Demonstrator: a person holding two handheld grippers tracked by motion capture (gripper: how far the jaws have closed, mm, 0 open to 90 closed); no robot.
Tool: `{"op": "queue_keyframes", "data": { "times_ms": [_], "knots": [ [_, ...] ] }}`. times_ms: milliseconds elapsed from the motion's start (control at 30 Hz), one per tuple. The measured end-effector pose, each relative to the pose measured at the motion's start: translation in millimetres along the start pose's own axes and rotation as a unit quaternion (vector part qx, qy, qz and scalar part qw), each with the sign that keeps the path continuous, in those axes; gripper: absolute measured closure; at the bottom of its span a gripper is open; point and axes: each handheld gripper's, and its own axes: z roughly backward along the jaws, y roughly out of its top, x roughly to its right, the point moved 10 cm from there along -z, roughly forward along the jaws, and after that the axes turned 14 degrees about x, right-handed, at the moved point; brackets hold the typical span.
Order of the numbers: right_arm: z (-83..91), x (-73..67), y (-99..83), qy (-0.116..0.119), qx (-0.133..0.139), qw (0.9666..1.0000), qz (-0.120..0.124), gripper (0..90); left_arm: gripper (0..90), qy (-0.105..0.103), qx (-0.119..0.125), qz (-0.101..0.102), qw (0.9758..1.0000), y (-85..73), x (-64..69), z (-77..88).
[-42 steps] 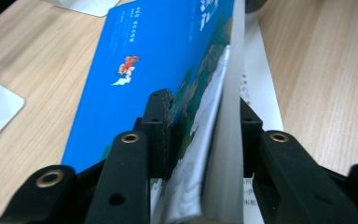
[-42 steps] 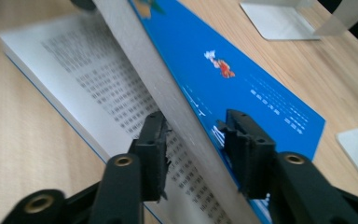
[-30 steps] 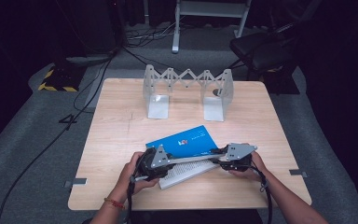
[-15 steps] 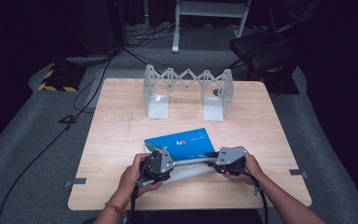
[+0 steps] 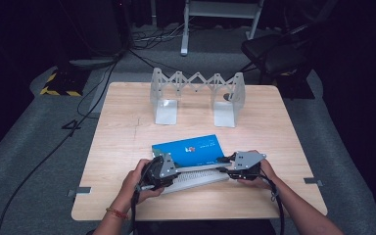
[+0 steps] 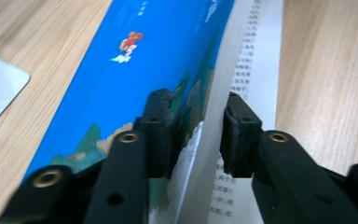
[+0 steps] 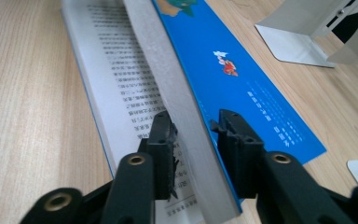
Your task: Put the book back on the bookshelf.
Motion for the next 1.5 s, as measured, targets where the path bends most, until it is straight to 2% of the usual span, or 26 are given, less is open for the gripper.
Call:
{"op": "queue_keyframes", "data": {
  "times_ms": [33, 67, 100, 233, 267, 300, 367, 433, 500, 633, 700, 733, 800, 867, 933, 1000, 1033, 1067, 1100, 1167, 1233, 1300, 1367, 1433, 1500],
  "knots": [
    [0.0, 0.0, 0.0, 0.0, 0.0, 1.0, 0.0, 68.2, 60.5, 0.0, 0.0, 0.0, 1.0, 0.0, 0.0, 0.0],
    [-0.8, -1.8, 1.8, -0.001, -0.004, 1.0, 0.003, 69.2, 60.5, 0.011, -0.007, 0.002, 0.9999, -0.4, -2.5, 1.4],
    [-1.8, -3.5, 4.1, -0.003, -0.009, 0.9999, 0.007, 69.9, 56.7, 0.02, -0.01, 0.0, 0.9997, 0.6, -2.7, 2.5],
    [-2.7, -7.9, 8.1, -0.01, -0.025, 0.9996, 0.01, 70.3, 50.2, 0.037, -0.015, -0.019, 0.999, 14.3, 9.0, 4.5],
    [-3.4, -8.8, 8.6, -0.012, -0.029, 0.9994, 0.012, 70.3, 46.9, 0.033, -0.012, -0.022, 0.9991, 18.7, 14.3, 3.6],
    [-3.9, -10.1, 9.2, -0.012, -0.033, 0.9993, 0.013, 70.4, 47.2, 0.029, -0.013, -0.018, 0.9993, 21.9, 19.8, 1.5],
    [-4.8, -12.5, 12.1, -0.016, -0.037, 0.9992, 0.01, 70.6, 41.3, 0.034, -0.024, -0.024, 0.9988, 24.8, 27.2, -7.4],
    [-6.4, -15.0, 15.2, -0.018, -0.039, 0.999, 0.01, 70.9, 37.1, 0.048, -0.031, -0.026, 0.9981, 24.8, 29.7, -15.2],
    [-7.8, -17.9, 16.6, -0.019, -0.044, 0.9988, 0.009, 71.0, 36.1, 0.052, -0.031, -0.016, 0.998, 21.6, 30.6, -22.6],
    [-9.7, -20.9, 18.4, -0.021, -0.051, 0.9984, 0.012, 70.9, 43.2, 0.068, -0.031, -0.012, 0.9971, 12.4, 24.0, -26.1],
    [-10.8, -22.5, 19.3, -0.02, -0.049, 0.9986, 0.009, 70.2, 51.6, 0.08, -0.034, -0.011, 0.9962, 7.5, 18.2, -25.0],
    [-11.4, -22.9, 19.5, -0.019, -0.047, 0.9987, 0.008, 69.8, 56.3, 0.074, -0.034, -0.01, 0.9966, 5.0, 15.9, -23.8],
    [-13.0, -23.8, 20.3, -0.014, -0.035, 0.9993, 0.002, 67.2, 57.8, 0.068, -0.024, -0.007, 0.9974, 3.3, 14.5, -22.6],
    [-12.9, -21.3, 21.4, -0.006, -0.001, 0.9999, -0.012, 62.5, 60.5, 0.057, -0.02, -0.006, 0.9981, 2.4, 13.6, -21.1],
    [-11.5, -17.1, 17.3, 0.003, 0.014, 0.9996, -0.025, 58.9, 61.5, 0.051, -0.017, -0.011, 0.9985, 2.5, 12.7, -20.5],
    [-10.1, -12.2, 12.8, 0.002, 0.018, 0.9994, -0.03, 59.7, 62.2, 0.044, -0.012, -0.009, 0.9989, 2.9, 11.1, -19.3],
    [-8.6, -10.5, 12.7, 0.003, 0.03, 0.9993, -0.023, 63.7, 62.6, 0.04, -0.008, -0.006, 0.9991, 3.5, 10.1, -18.8],
    [-7.7, -10.2, 13.6, -0.001, 0.041, 0.9992, -0.002, 65.4, 62.6, 0.038, -0.009, -0.004, 0.9992, 3.5, 9.7, -18.6],
    [-8.1, -11.1, 13.9, 0.002, 0.038, 0.9993, 0.004, 66.8, 62.3, 0.039, -0.012, -0.003, 0.9992, 2.6, 8.9, -18.6],
    [-9.9, -11.7, 16.4, 0.002, 0.018, 0.9998, 0.007, 68.8, 60.7, 0.047, -0.011, 0.002, 0.9988, 3.3, 7.7, -17.9],
    [-9.8, -12.0, 20.6, -0.004, 0.014, 0.9999, 0.006, 69.4, 55.9, 0.058, -0.002, 0.02, 0.9981, 8.6, 9.1, -18.8],
    [-9.5, -13.1, 23.3, -0.007, 0.011, 0.9999, 0.007, 69.8, 49.2, 0.062, -0.004, 0.019, 0.9979, 11.5, 12.1, -21.6],
    [-9.5, -16.8, 29.0, -0.015, 0.002, 0.9998, 0.009, 70.4, 46.3, 0.071, -0.012, 0.007, 0.9974, 16.1, 19.8, -28.7],
    [-9.9, -20.0, 31.3, -0.015, -0.006, 0.9998, 0.011, 70.6, 44.4, 0.073, -0.012, 0.001, 0.9972, 19.5, 24.8, -32.9],
    [-10.1, -21.8, 32.3, -0.019, -0.009, 0.9997, 0.01, 70.7, 44.3, 0.078, -0.007, 0.007, 0.9969, 22.0, 26.1, -34.7]
  ]
}}
